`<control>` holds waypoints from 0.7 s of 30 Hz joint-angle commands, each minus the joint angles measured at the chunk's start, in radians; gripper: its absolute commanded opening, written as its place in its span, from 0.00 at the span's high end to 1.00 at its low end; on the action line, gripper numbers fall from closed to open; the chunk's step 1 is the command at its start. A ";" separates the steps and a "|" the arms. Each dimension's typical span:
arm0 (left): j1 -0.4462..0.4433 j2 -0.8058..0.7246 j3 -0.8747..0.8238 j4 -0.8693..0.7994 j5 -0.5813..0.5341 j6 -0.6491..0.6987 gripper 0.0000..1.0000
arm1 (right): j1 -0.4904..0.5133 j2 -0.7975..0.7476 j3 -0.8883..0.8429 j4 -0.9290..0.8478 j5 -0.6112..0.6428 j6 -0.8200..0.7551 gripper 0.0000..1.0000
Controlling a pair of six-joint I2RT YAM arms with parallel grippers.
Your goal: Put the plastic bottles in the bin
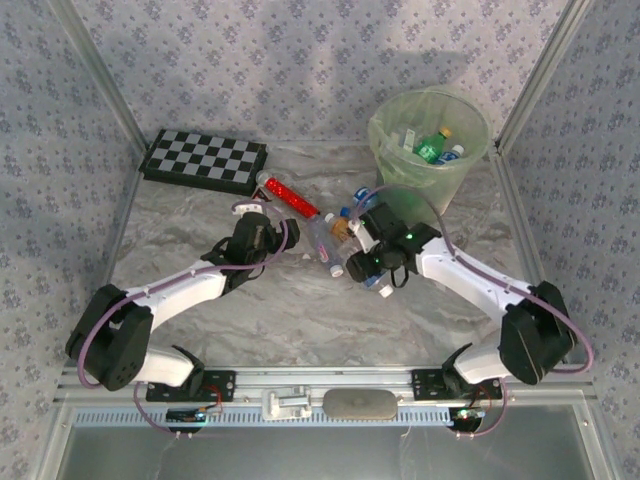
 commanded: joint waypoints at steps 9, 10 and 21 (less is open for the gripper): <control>-0.006 -0.027 0.000 0.018 -0.008 0.004 0.00 | -0.203 -0.111 0.218 0.203 -0.258 -0.003 0.50; -0.006 -0.030 -0.002 0.019 -0.011 0.004 0.00 | -0.221 -0.112 0.239 0.214 -0.272 0.004 0.51; -0.007 -0.052 -0.032 0.016 -0.032 0.015 0.00 | -0.397 -0.123 0.447 0.384 -0.261 0.060 0.51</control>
